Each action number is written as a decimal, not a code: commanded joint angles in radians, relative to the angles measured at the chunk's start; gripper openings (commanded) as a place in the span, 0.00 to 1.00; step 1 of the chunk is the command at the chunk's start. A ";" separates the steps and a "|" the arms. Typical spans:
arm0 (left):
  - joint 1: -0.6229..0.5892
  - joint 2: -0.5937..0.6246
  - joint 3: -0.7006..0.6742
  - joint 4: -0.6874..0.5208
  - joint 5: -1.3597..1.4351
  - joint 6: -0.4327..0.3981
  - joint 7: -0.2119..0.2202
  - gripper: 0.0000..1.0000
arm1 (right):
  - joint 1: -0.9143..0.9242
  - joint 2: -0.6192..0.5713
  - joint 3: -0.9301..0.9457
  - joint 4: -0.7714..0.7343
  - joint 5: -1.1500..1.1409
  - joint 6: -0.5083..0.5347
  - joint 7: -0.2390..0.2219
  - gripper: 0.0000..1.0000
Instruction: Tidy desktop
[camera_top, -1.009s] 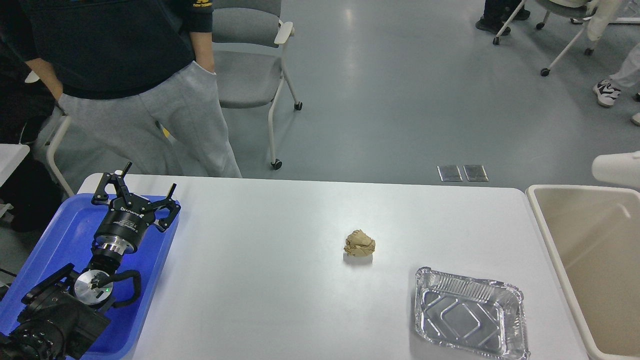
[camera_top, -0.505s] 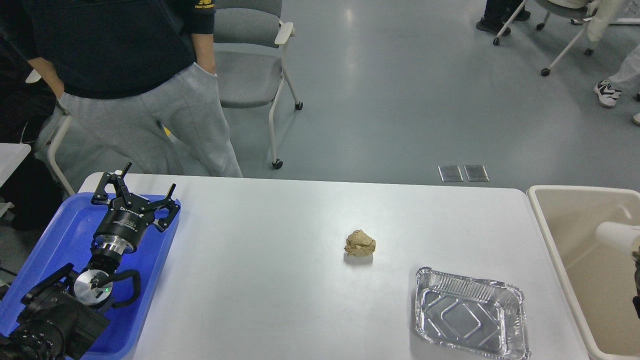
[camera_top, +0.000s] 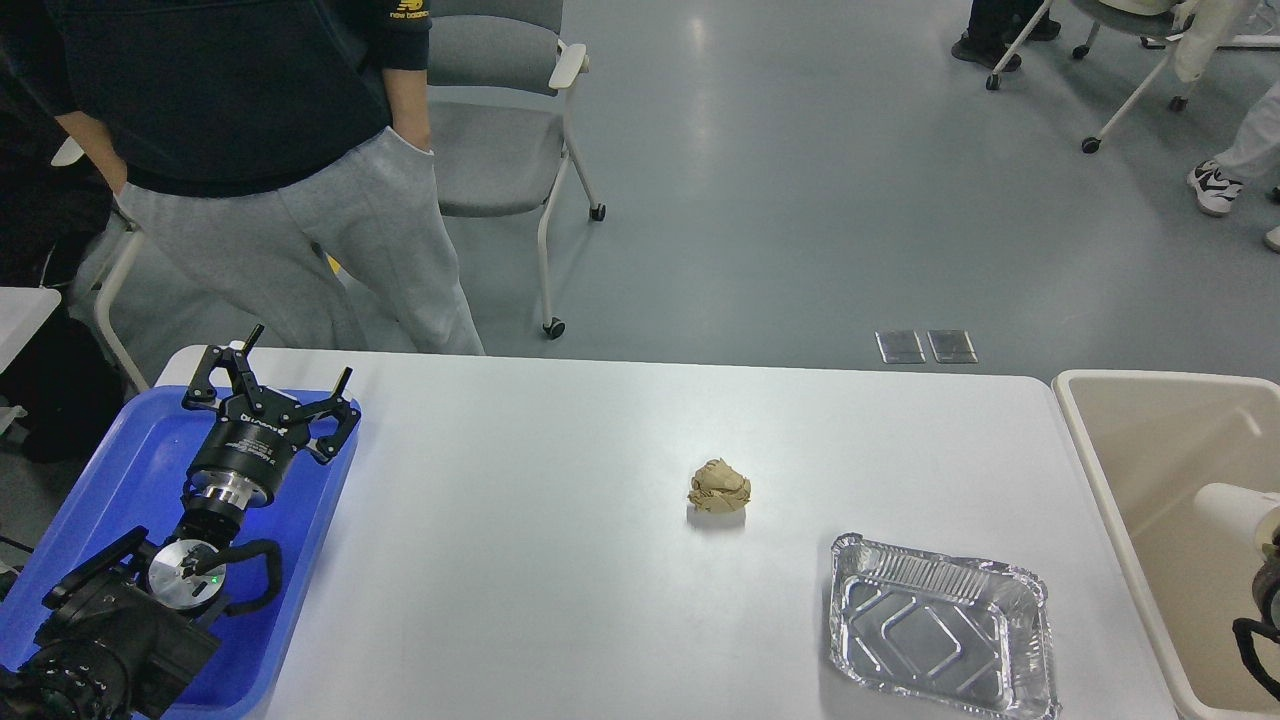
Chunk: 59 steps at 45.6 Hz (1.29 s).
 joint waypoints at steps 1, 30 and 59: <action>0.000 -0.001 0.000 0.000 0.000 0.000 0.000 1.00 | -0.021 0.010 0.063 -0.007 -0.001 -0.011 0.002 1.00; 0.000 0.001 0.000 0.000 0.000 0.000 -0.002 1.00 | -0.044 -0.207 0.730 0.609 -0.268 0.299 0.243 1.00; 0.000 -0.001 0.000 0.000 0.000 0.000 0.000 1.00 | -0.147 0.386 1.204 0.798 -0.764 0.034 0.245 1.00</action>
